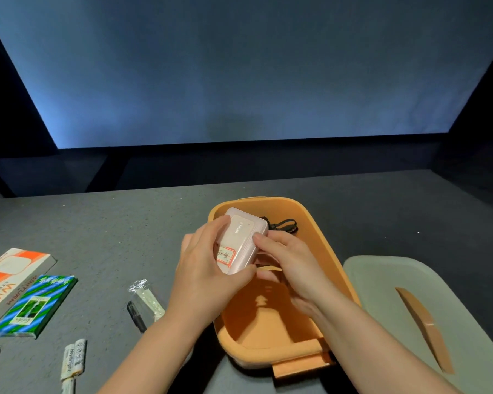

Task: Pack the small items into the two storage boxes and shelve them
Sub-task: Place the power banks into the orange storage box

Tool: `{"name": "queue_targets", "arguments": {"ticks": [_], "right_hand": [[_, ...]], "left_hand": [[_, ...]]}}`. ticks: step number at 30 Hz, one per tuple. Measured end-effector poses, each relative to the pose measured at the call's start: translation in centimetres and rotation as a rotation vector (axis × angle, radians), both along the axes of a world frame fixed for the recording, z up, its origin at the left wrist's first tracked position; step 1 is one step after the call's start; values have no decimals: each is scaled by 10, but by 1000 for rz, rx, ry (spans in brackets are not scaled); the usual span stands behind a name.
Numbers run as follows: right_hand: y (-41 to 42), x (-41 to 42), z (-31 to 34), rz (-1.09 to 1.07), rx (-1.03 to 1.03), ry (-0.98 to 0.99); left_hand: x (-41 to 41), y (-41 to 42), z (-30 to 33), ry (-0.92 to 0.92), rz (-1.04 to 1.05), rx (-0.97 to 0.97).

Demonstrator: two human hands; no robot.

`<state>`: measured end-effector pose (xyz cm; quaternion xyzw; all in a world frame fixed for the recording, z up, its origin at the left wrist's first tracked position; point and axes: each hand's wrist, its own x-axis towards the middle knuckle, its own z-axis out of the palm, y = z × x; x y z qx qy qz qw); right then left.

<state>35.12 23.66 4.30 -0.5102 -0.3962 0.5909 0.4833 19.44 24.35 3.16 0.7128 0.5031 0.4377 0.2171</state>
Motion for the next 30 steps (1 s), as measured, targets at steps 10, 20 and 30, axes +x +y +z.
{"name": "queue_targets", "arguments": {"ticks": [10, 20, 30], "right_hand": [[-8, -8, 2, -139, 96, -63], [1, 4, 19, -25, 107, -217], [37, 6, 31, -85, 213, -667]], "left_hand": [[11, -17, 8, -7, 20, 13], [13, -18, 0, -433, -5, -364], [21, -12, -7, -23, -4, -228]]}}
